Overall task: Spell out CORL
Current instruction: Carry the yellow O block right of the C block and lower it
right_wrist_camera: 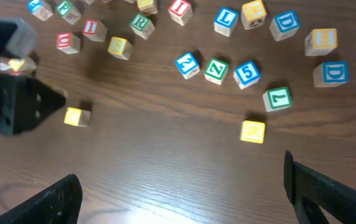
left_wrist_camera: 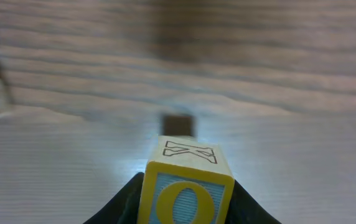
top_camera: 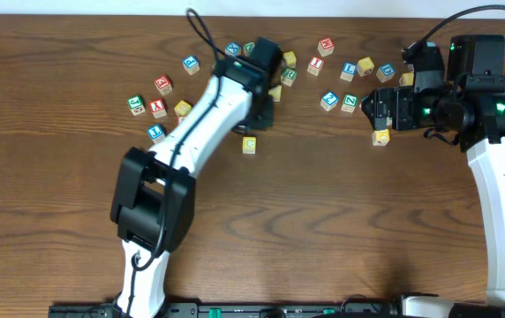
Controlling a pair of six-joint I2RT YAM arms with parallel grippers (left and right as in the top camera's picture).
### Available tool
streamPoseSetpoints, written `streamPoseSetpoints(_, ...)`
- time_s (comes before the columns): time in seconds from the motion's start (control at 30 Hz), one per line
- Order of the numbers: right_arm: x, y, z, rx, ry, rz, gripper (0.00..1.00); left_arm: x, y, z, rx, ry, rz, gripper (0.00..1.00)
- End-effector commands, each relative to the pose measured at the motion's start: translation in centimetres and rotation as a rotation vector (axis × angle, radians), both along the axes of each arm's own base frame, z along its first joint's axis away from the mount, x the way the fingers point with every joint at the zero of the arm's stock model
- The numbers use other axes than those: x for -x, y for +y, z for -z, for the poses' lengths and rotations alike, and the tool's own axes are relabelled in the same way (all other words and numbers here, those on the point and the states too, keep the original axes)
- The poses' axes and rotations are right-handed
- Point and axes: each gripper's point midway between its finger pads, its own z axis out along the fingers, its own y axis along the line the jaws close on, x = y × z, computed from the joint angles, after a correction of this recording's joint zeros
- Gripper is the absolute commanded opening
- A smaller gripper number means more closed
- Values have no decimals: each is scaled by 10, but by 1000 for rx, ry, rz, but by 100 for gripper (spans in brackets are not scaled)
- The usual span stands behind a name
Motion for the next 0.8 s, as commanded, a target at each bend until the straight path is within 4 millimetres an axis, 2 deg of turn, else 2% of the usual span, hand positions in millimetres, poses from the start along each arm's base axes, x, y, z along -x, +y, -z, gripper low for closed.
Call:
streamPoseSetpoints(0.0, -3, -7, -5, 24, -12, 34, 99, 15, -7, 19, -15, 34, -43, 33)
streamPoseSetpoints(0.1, -3, -9, -4, 32, -13, 35, 99, 25, -10, 34, -13, 50, -84, 33)
streamPoseSetpoints(0.23, -4, -9, -5, 32, -13, 35, 99, 31, -15, 46, -7, 54, -89, 33)
streamPoseSetpoints(0.47, -4, -9, -5, 32, -13, 35, 99, 31, -29, 48, 12, 26, -64, 33)
streamPoseSetpoints(0.77, -4, -9, -5, 32, -14, 35, 99, 30, -32, 48, 19, 16, -53, 33)
